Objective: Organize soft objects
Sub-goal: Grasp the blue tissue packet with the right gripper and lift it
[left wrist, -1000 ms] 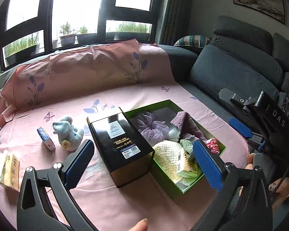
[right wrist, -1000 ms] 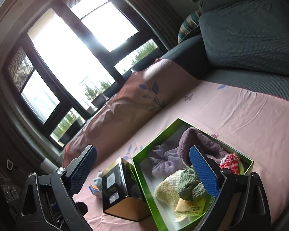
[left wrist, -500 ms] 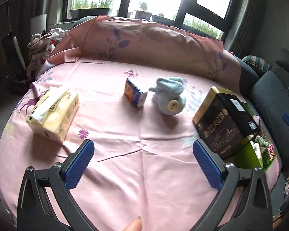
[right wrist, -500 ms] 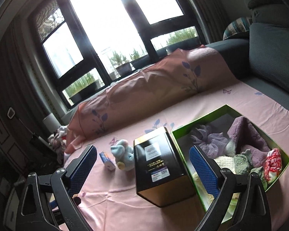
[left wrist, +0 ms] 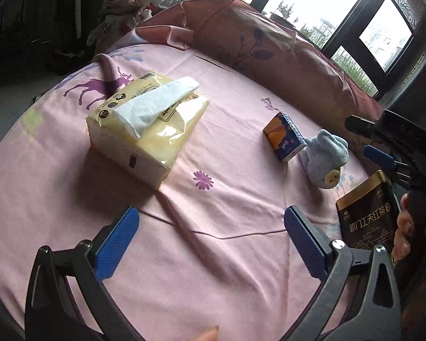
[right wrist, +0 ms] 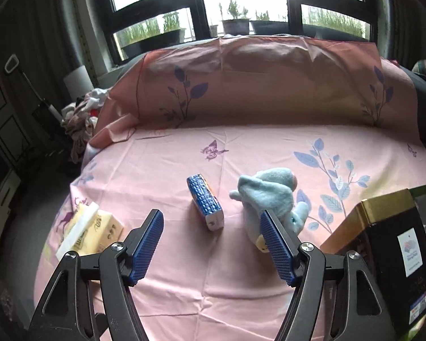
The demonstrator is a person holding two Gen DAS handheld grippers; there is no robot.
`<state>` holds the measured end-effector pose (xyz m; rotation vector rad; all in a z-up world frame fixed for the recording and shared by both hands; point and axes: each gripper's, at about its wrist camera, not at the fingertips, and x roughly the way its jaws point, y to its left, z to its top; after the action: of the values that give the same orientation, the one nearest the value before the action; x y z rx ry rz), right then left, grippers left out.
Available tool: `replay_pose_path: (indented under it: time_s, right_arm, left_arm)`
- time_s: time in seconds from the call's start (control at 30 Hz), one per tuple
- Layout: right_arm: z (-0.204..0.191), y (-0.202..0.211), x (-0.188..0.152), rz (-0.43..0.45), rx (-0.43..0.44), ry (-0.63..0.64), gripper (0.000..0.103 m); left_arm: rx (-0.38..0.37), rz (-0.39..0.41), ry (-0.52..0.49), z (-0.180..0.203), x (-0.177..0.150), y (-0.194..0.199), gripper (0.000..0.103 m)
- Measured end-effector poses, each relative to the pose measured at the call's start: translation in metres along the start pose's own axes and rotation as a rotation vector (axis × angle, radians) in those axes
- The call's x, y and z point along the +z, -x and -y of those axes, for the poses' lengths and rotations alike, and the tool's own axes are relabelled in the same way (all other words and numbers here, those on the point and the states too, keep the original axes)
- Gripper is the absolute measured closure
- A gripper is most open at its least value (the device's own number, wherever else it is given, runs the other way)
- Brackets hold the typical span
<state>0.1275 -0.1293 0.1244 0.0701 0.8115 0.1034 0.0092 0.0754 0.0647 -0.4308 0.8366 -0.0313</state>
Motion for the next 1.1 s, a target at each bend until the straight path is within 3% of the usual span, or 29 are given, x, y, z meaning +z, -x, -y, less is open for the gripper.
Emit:
replay_pose_path:
  time_s: [0.13, 0.37, 0.4, 0.5, 0.57, 0.73, 0.9, 1.1]
  right_arm:
    - [-0.017, -0.060, 0.009, -0.108, -0.051, 0.050, 0.037]
    - [-0.027, -0.114, 0.010, -0.163, -0.191, 0.153, 0.039]
    - [-0.026, -0.117, 0.009, -0.168, -0.188, 0.153, 0.041]
    - [-0.027, -0.112, 0.008, -0.157, -0.173, 0.155, 0.072]
    - [-0.026, -0.107, 0.007, -0.158, -0.169, 0.147, 0.075]
    - [-0.015, -0.069, -0.013, -0.194, 0.055, 0.026, 0.075]
    - [-0.001, -0.021, -0.070, -0.277, 0.275, -0.115, 0.075]
    - [0.011, 0.009, -0.127, -0.384, 0.336, -0.188, 0.075]
  left_arm:
    - [0.063, 0.026, 0.015, -0.012, 0.005, 0.003, 0.001]
    - [0.005, -0.004, 0.070, -0.027, 0.012, 0.002, 0.001]
    - [0.006, -0.006, 0.068, -0.027, 0.012, 0.001, 0.001]
    - [0.008, 0.000, 0.055, -0.023, 0.012, 0.001, 0.001]
    - [0.011, -0.001, 0.043, -0.021, 0.012, 0.000, 0.001]
    - [0.033, -0.010, 0.039, -0.021, 0.010, -0.002, 0.001]
    - [0.039, -0.017, 0.021, -0.015, 0.006, -0.002, 0.001]
    - [0.016, -0.028, -0.039, 0.003, -0.005, -0.003, 0.001]
